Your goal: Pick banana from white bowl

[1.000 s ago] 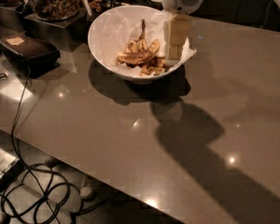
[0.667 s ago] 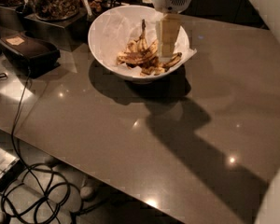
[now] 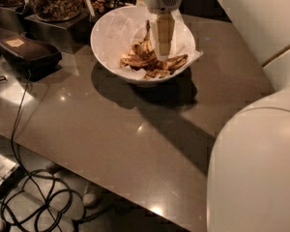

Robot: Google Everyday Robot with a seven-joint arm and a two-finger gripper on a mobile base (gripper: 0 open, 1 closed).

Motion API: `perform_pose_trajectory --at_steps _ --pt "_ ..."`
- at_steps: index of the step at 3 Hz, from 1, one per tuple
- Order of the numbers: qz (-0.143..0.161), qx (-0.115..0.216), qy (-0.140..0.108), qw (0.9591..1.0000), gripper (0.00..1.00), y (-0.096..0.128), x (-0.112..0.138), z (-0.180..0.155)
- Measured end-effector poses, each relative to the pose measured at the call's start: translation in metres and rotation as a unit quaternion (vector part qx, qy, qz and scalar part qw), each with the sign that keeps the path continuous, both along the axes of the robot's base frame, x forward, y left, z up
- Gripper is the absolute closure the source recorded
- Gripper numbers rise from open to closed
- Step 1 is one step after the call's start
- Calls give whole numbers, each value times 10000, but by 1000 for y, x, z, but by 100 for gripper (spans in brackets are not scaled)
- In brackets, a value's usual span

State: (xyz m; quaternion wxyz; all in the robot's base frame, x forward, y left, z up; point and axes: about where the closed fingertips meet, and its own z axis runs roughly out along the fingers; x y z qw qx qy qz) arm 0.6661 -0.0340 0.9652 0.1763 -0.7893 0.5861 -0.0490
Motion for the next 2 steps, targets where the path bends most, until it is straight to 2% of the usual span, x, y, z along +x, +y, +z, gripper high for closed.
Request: perform_pose_trajectory --at_steps 1,2 --pt "99 -119 67 9999 3 6 18 -13" --pt "137 -158 188 9996 19 11 26 -29"
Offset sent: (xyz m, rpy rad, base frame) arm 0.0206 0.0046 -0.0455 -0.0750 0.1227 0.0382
